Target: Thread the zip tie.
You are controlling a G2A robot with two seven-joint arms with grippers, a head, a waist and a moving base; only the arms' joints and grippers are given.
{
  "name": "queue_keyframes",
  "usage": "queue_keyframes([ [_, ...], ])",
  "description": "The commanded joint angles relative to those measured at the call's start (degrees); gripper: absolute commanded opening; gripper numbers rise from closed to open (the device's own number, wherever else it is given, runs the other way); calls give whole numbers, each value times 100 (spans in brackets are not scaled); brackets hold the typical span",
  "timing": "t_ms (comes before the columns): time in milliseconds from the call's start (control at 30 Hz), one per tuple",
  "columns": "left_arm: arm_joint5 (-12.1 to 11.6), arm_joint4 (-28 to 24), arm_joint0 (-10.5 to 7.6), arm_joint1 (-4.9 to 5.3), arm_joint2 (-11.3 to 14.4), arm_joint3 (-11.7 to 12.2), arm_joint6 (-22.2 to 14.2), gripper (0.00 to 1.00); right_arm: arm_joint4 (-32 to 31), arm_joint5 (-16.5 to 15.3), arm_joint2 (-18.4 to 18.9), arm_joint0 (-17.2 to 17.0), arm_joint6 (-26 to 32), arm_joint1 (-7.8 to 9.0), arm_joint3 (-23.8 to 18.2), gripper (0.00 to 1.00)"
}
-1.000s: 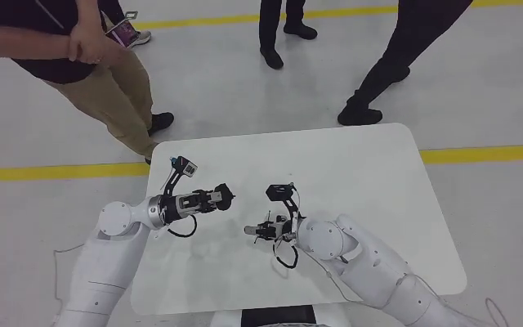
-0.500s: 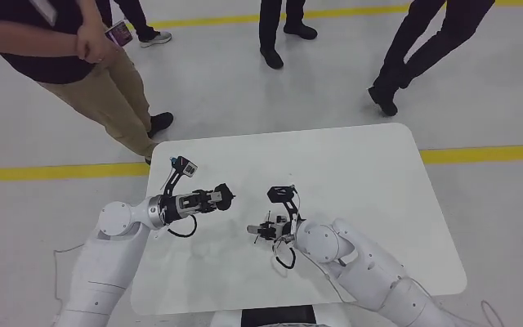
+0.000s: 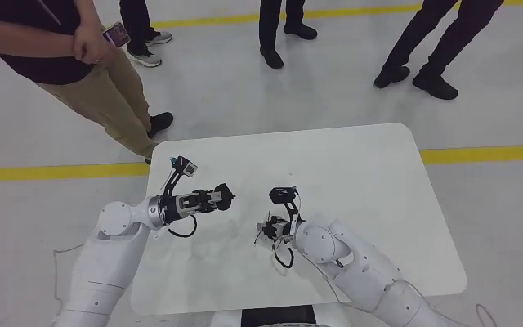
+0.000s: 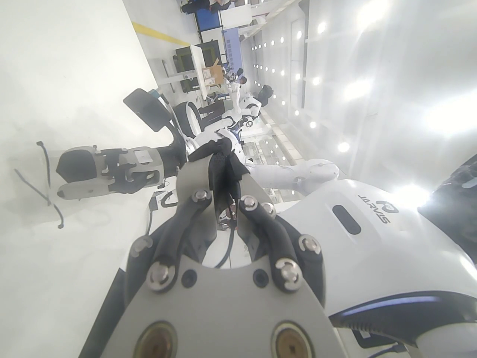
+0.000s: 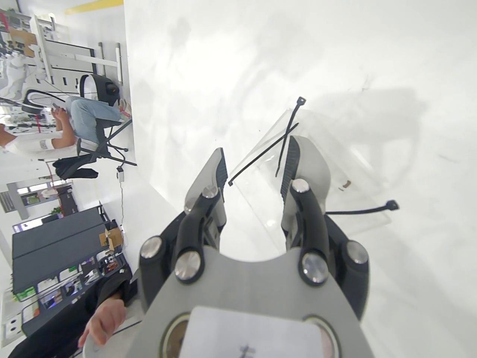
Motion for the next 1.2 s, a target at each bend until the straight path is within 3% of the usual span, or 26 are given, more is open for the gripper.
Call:
queue_keyframes([
  [0, 0, 0, 0, 0, 0, 0, 0, 0, -90, 0, 36, -28, 9, -43, 31, 31],
  [533, 0, 0, 0, 0, 0, 0, 0, 0, -364, 0, 265, -109, 171, -404, 339, 15],
  [667, 0, 0, 0, 0, 0, 0, 0, 0, -408, 0, 309, -113, 198, -466, 399, 0],
  [1167, 0, 0, 0, 0, 0, 0, 0, 0, -676, 0, 539, -339, 296, -589, 217, 0],
])
